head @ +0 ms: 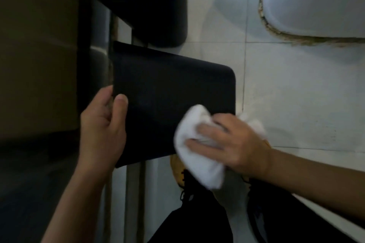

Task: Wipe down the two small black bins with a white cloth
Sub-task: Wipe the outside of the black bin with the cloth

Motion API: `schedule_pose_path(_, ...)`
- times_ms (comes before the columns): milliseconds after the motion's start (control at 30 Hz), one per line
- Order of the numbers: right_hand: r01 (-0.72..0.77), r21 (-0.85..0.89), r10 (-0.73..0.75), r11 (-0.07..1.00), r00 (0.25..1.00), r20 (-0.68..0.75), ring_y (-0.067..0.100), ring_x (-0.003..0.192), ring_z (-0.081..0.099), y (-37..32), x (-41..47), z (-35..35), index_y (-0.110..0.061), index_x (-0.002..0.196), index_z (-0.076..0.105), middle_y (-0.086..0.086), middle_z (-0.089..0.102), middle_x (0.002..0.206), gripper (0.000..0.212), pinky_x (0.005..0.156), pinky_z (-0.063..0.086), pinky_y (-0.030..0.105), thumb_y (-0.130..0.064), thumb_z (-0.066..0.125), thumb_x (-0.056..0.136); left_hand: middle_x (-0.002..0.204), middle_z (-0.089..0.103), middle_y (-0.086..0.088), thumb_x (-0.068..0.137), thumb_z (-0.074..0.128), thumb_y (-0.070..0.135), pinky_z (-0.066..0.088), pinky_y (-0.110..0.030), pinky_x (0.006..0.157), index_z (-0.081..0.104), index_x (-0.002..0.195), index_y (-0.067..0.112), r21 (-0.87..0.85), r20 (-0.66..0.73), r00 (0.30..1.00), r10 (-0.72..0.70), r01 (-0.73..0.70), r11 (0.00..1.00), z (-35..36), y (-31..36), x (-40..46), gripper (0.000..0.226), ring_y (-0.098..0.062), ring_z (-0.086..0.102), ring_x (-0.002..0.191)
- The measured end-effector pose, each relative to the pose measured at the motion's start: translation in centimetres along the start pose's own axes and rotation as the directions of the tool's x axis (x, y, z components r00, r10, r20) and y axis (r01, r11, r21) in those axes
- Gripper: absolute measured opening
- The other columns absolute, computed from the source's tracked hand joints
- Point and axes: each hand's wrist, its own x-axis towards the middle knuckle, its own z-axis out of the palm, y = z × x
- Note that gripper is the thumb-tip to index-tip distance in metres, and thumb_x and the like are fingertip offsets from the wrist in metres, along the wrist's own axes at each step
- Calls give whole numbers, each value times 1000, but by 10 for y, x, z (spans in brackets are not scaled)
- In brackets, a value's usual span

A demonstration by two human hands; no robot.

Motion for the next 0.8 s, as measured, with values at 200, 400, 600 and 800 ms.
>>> schedule_pose_path(200, -27, -73, 40, 997, 982, 183, 37, 90, 56, 31, -41, -42, -16, 131, 64, 18, 56, 122, 31, 78, 50, 51, -16, 50, 103, 91, 66, 7, 103, 37, 18, 51, -17, 61, 58, 110, 23, -217, 174, 984, -32, 70, 974, -8, 2, 5, 23, -8, 63, 76)
schedule_pose_path(400, -66, 19, 67, 998, 991, -115, 34, 79, 57, -27, 79, -8, -11, 115, 75, 17, 70, 101, 24, 67, 51, 47, -8, 64, 94, 105, 66, -12, 102, 46, 22, 51, -39, 83, 58, 119, 10, -241, 230, 970, -74, 131, 962, -17, -9, 11, 24, -20, 62, 96)
schedule_pose_path(600, 76, 28, -76, 997, 997, -1, 28, 93, 51, -44, 81, 3, -17, 116, 71, 8, 64, 115, 22, 74, 47, 39, -15, 55, 101, 87, 65, -10, 99, 45, 18, 52, -31, 63, 61, 101, 10, -239, 253, 967, -44, 106, 965, -18, -6, 10, 18, -23, 62, 75)
schedule_pose_path(800, 109, 10, -99, 994, 855, 509, -6, 71, 55, -46, 35, -10, -50, 92, 60, -24, 60, 83, 9, 57, 41, 7, -56, 53, 90, 99, 69, -7, 98, 43, 28, 58, -44, 74, 63, 110, 26, -232, 289, 956, -55, 125, 965, -19, -4, 10, 24, -23, 69, 89)
